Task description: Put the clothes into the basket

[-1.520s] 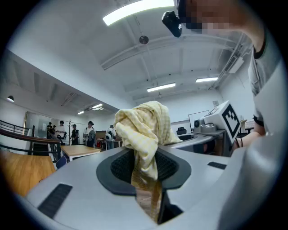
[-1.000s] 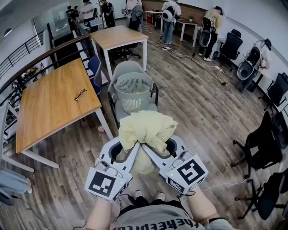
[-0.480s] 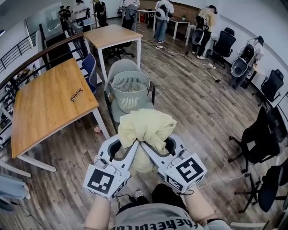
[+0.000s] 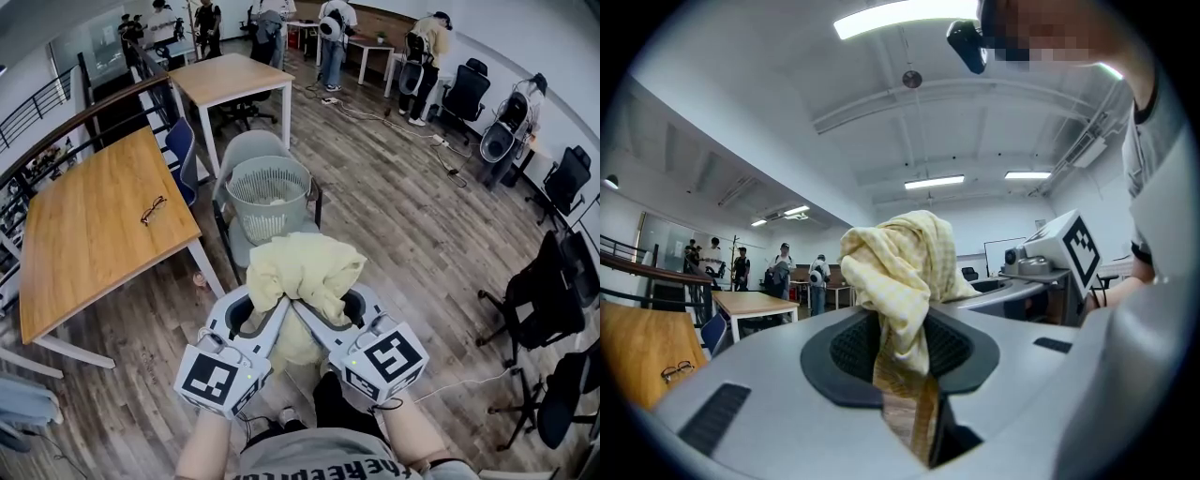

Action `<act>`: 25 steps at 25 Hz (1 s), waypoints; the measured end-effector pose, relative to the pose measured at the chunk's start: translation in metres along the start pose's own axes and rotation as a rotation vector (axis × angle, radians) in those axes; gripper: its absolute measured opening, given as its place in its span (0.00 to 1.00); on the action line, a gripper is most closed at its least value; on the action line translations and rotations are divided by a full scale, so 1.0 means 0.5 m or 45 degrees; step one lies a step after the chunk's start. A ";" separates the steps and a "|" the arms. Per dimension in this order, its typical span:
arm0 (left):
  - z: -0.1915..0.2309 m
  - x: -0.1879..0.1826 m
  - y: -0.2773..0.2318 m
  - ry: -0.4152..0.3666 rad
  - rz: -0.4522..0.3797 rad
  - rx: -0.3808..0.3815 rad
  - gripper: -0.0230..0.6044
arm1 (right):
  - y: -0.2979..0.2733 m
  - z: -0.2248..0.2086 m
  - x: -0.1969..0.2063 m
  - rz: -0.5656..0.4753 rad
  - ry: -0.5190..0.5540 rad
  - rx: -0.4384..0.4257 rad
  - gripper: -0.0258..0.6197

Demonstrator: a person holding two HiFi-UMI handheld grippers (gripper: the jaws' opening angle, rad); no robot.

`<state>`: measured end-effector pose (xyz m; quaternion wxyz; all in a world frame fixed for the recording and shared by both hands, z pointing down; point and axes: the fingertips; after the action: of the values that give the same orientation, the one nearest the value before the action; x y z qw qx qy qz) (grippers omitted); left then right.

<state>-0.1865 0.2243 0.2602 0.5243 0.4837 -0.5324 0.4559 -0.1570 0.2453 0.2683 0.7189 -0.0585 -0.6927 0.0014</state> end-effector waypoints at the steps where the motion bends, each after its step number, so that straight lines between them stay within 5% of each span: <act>1: 0.008 0.000 -0.010 -0.002 -0.002 -0.006 0.20 | -0.009 -0.010 -0.001 -0.003 0.001 -0.003 0.36; 25: 0.150 -0.022 -0.355 -0.030 -0.013 -0.261 0.20 | -0.171 -0.359 -0.038 -0.039 0.031 -0.246 0.36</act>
<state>-0.0192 0.1295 0.2430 0.5671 0.4355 -0.5799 0.3903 0.0141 0.1442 0.2509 0.7181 -0.1169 -0.6816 -0.0772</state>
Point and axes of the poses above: the fingertips, and each gripper's own axes: y backward along the fingers, z to its left, x out of its underside, and after that the axes turned 3 degrees about x, right-handed
